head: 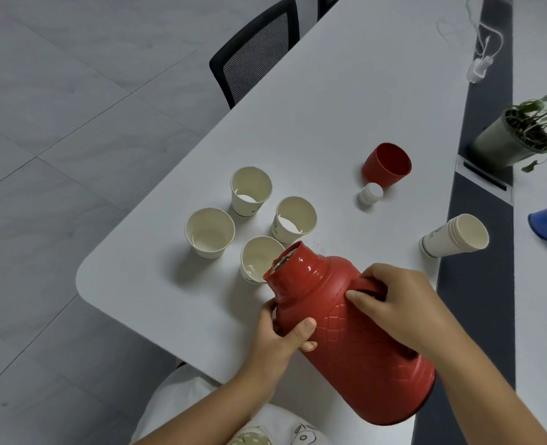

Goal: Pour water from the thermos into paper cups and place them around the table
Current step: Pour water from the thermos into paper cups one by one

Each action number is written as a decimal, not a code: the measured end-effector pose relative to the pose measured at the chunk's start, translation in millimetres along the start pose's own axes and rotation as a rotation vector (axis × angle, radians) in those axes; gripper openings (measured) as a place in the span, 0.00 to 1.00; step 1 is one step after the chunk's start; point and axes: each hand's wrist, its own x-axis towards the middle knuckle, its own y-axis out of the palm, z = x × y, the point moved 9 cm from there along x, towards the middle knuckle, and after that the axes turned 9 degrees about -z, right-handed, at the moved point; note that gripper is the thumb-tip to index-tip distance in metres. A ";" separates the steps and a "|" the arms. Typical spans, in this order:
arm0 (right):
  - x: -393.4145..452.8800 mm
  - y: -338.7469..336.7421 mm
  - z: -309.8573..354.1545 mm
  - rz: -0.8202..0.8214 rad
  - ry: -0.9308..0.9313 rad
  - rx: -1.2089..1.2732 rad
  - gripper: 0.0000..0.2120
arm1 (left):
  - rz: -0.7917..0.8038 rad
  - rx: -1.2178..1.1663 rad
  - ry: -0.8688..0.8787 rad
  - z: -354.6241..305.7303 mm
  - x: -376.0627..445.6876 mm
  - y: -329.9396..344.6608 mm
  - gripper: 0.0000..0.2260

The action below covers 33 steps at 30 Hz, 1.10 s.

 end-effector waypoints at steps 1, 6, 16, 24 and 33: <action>0.0 0.1 -0.2 -0.001 0.002 0.000 0.08 | 0.001 0.000 0.001 -0.2 -0.2 -0.2 0.19; -0.1 0.4 0.7 0.004 -0.004 0.001 0.08 | 0.011 0.005 0.006 -1.8 -2.2 -0.3 0.20; -1.1 1.6 3.1 0.001 -0.027 -0.003 0.08 | 0.006 0.013 -0.002 -0.7 -3.2 -2.2 0.19; -9.2 3.0 -4.3 -0.008 -0.033 0.062 0.06 | 0.019 0.040 0.051 -7.6 -3.3 -3.4 0.33; -29.1 1.5 -38.1 -0.112 0.093 0.367 0.07 | -0.012 0.352 0.195 -15.4 -7.0 -6.3 0.37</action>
